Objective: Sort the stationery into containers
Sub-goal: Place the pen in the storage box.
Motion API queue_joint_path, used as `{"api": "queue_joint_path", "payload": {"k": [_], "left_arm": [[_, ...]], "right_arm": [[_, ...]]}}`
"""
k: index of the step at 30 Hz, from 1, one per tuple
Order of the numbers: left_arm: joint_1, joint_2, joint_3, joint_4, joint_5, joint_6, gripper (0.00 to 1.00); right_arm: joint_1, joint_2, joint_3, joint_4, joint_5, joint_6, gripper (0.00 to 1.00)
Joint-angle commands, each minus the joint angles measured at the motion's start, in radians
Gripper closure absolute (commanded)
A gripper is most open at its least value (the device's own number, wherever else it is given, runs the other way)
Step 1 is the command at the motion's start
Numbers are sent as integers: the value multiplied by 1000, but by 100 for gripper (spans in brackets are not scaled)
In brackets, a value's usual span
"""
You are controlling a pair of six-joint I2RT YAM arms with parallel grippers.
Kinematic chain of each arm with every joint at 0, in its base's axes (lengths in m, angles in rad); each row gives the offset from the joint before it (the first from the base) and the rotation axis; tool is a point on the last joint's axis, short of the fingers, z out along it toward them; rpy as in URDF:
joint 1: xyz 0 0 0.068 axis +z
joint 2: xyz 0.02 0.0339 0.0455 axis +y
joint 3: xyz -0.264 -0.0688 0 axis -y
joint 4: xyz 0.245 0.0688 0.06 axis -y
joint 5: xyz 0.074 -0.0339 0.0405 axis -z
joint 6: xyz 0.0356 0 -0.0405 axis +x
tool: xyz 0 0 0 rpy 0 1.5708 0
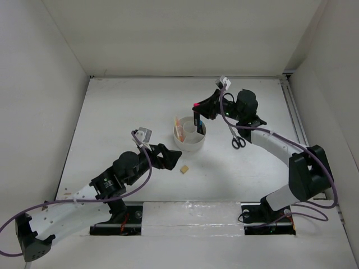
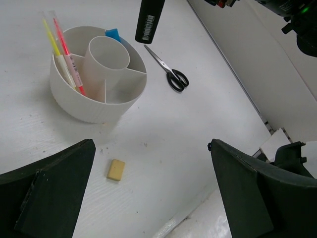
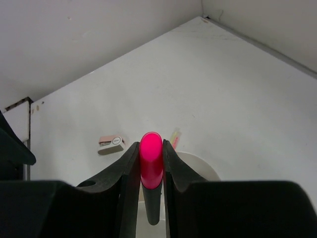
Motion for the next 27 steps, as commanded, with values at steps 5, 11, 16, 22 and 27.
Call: {"api": "queue_joint_path", "payload": {"k": [5,11,16,22,27], "left_arm": [[0,-3,29,29,47,-2,0],[0,-3,20,51,66,7,0],[0,6,9,61,75,17,0],[0,16,9,61,75,26,0],[0,16,9,70,75,26,0]], "right_arm": [[-91,87,20,119,-182,-138,100],[-121,175,30,185,-238,-115,100],[-121,232,42,234,-260,-90,100],[-121,251,1,275,-260,-70,100],[-121,262,-56,350,-239,-50,100]]}}
